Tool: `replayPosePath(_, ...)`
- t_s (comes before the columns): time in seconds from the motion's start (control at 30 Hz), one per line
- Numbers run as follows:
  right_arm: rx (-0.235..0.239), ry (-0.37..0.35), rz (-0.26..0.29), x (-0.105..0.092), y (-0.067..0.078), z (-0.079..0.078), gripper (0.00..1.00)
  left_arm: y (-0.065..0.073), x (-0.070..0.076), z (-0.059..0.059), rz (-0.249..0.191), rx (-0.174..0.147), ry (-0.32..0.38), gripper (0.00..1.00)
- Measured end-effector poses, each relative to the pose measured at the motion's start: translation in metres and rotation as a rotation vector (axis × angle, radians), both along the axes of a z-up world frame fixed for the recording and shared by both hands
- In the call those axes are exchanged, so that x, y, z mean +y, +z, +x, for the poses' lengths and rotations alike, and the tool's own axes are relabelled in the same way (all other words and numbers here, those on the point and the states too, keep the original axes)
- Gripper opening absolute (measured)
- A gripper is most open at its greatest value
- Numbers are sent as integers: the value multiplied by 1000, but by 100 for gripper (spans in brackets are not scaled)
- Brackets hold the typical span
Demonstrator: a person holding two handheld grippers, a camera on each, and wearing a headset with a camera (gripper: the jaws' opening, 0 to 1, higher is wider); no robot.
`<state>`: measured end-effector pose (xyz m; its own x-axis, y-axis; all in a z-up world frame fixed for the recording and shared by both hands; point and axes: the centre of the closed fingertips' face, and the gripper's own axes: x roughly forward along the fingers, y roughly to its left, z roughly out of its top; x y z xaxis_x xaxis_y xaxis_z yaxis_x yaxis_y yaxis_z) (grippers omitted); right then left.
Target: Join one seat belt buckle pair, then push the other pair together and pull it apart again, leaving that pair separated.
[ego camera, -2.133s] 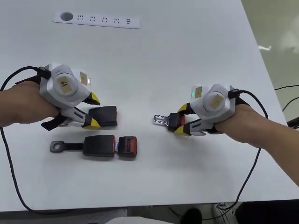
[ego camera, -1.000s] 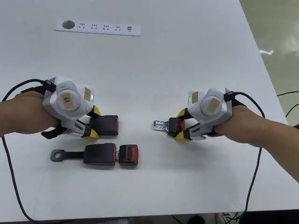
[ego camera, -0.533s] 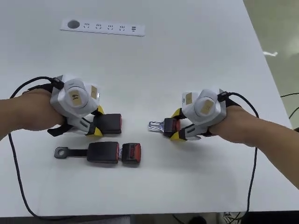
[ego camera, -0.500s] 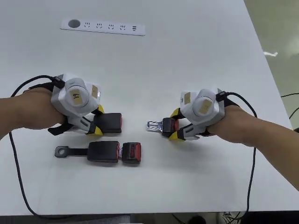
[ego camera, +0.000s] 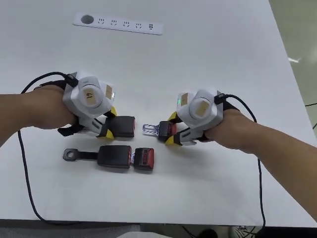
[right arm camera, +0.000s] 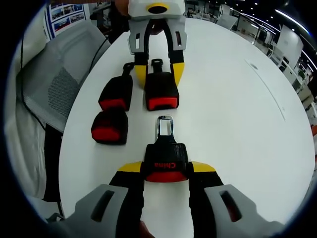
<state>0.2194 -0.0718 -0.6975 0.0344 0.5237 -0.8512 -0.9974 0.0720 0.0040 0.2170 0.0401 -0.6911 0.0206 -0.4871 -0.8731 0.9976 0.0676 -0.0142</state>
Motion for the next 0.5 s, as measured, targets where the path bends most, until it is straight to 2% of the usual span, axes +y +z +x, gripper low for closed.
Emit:
replayPosePath(0.27, 6, 12, 12, 18, 8, -4, 33, -2, 1, 1, -2, 0, 0, 33)
replayPosePath(0.4, 5, 23, 3, 17, 4, -2, 33, -1, 0, 0, 0, 0, -1, 33)
replayPosePath(0.5, 4, 34, 5, 18, 7, -3, 33, -1, -1, -1, 5, 0, -6, 33)
